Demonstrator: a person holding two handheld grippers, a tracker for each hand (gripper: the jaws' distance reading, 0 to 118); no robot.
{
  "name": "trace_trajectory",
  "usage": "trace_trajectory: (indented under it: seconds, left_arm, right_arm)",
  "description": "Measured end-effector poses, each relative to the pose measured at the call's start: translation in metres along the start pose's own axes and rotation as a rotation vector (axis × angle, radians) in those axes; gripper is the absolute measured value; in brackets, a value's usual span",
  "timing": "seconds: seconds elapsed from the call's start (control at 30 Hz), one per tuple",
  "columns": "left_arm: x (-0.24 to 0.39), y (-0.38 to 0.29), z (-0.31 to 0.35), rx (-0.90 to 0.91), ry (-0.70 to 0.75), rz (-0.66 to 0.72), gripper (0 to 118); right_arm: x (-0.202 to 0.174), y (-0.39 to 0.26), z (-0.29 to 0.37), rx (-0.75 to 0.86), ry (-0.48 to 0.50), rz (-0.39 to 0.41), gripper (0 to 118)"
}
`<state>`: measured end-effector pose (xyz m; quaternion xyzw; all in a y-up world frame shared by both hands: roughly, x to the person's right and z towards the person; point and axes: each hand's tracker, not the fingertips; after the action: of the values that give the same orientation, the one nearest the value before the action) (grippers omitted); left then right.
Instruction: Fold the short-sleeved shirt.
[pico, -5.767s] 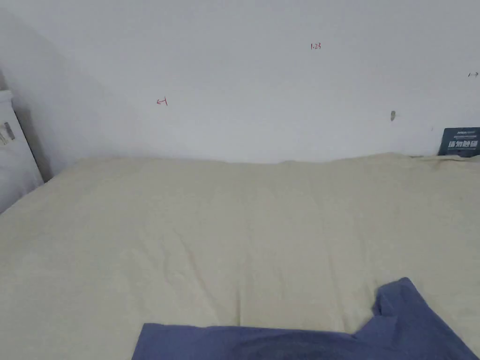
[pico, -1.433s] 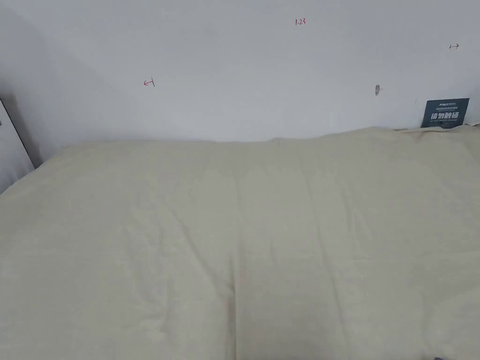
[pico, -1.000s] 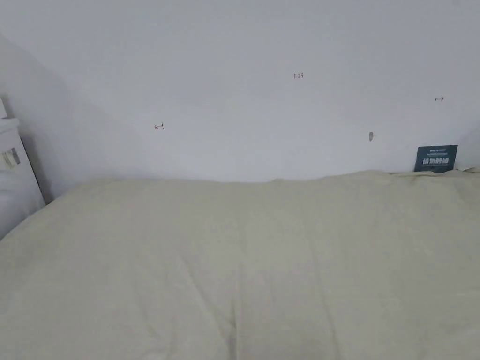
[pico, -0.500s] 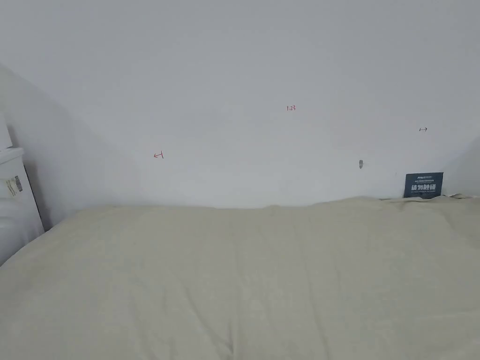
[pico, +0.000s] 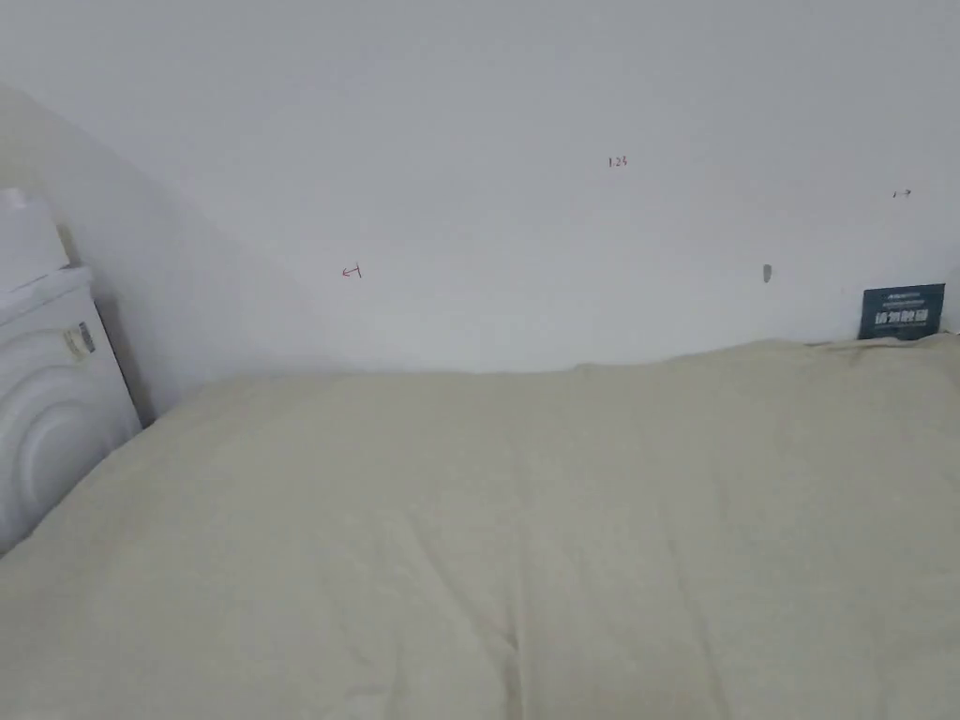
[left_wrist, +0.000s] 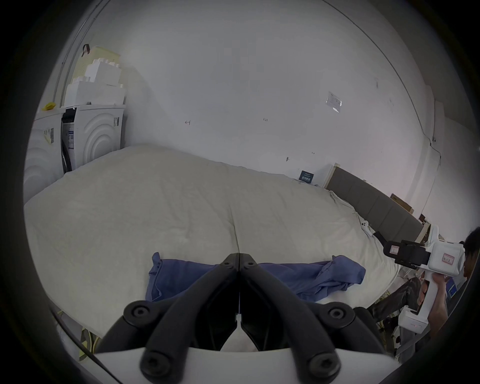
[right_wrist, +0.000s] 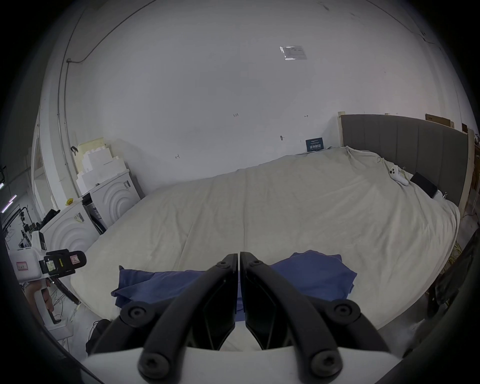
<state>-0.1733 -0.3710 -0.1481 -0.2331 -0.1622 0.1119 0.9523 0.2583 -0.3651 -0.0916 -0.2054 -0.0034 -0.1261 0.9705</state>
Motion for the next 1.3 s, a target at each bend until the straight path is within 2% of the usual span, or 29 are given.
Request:
trace_trajectory:
  seconds: [0.13, 0.17, 0.2, 0.3, 0.33, 0.37, 0.43, 0.6, 0.73, 0.83, 0.93, 0.97, 1.03, 1.07, 1.1, 1.13, 1.2, 1.3]
  left_arm:
    - [-0.022, 0.0, -0.004, -0.006, -0.006, 0.054, 3]
    - [-0.033, 0.001, -0.005, -0.006, -0.003, 0.067, 8]
    - [-0.043, 0.002, -0.007, -0.012, 0.01, 0.092, 24]
    - [-0.091, 0.001, -0.02, -0.03, -0.013, 0.202, 103]
    - [-0.11, -0.002, -0.028, -0.04, -0.034, 0.281, 114]
    - [-0.129, -0.006, -0.035, -0.029, -0.052, 0.361, 116]
    - [-0.163, -0.019, -0.051, -0.031, -0.082, 0.516, 115]
    - [-0.213, -0.057, -0.091, -0.148, -0.131, 0.641, 112]
    - [-0.208, -0.075, -0.125, -0.229, -0.22, 0.698, 112]
    - [-0.195, -0.084, -0.146, -0.195, -0.306, 0.711, 111]
    - [-0.182, -0.081, -0.16, -0.235, -0.342, 0.744, 108]
    - [-0.179, -0.08, -0.164, -0.264, -0.342, 0.74, 97]
    - [-0.175, -0.082, -0.171, -0.334, -0.266, 0.738, 32]
    - [-0.172, -0.085, -0.173, -0.351, -0.183, 0.697, 14]
    - [-0.172, -0.089, -0.173, -0.339, -0.193, 0.688, 14]
    - [-0.174, -0.091, -0.17, -0.3, -0.263, 0.76, 13]
    - [-0.184, -0.092, -0.165, -0.274, -0.25, 0.844, 12]
    - [-0.196, -0.079, -0.146, -0.207, -0.19, 0.769, 11]
  right_arm:
    - [-0.004, -0.002, -0.001, -0.013, 0.012, 0.006, 2]
    - [-0.005, -0.003, 0.0, -0.017, 0.016, 0.012, 2]
    - [-0.005, -0.004, 0.0, -0.022, 0.018, 0.015, 2]
    - [-0.004, -0.009, -0.004, -0.049, 0.027, 0.007, 2]
    - [-0.003, -0.01, -0.006, -0.058, 0.028, 0.0, 2]
    - [-0.003, -0.011, -0.008, -0.062, 0.027, -0.006, 2]
    - [-0.003, -0.014, -0.01, -0.078, 0.026, -0.011, 2]
    - [-0.008, -0.017, -0.013, -0.114, 0.03, -0.011, 2]
    - [-0.01, -0.02, -0.019, -0.139, 0.018, -0.019, 2]
    - [-0.012, -0.02, -0.021, -0.149, 0.025, -0.037, 2]
    - [-0.015, -0.021, -0.023, -0.16, 0.024, -0.034, 2]
    - [-0.016, -0.022, -0.023, -0.163, 0.024, -0.033, 2]
    - [-0.017, -0.022, -0.025, -0.17, 0.024, -0.03, 2]
    - [-0.017, -0.023, -0.025, -0.171, 0.022, -0.027, 2]
    - [-0.016, -0.023, -0.025, -0.174, 0.023, -0.027, 2]
    - [-0.016, -0.023, -0.025, -0.179, 0.024, -0.03, 2]
    - [-0.016, -0.024, -0.025, -0.186, 0.026, -0.033, 2]
    - [-0.016, -0.025, -0.026, -0.194, 0.027, -0.039, 2]
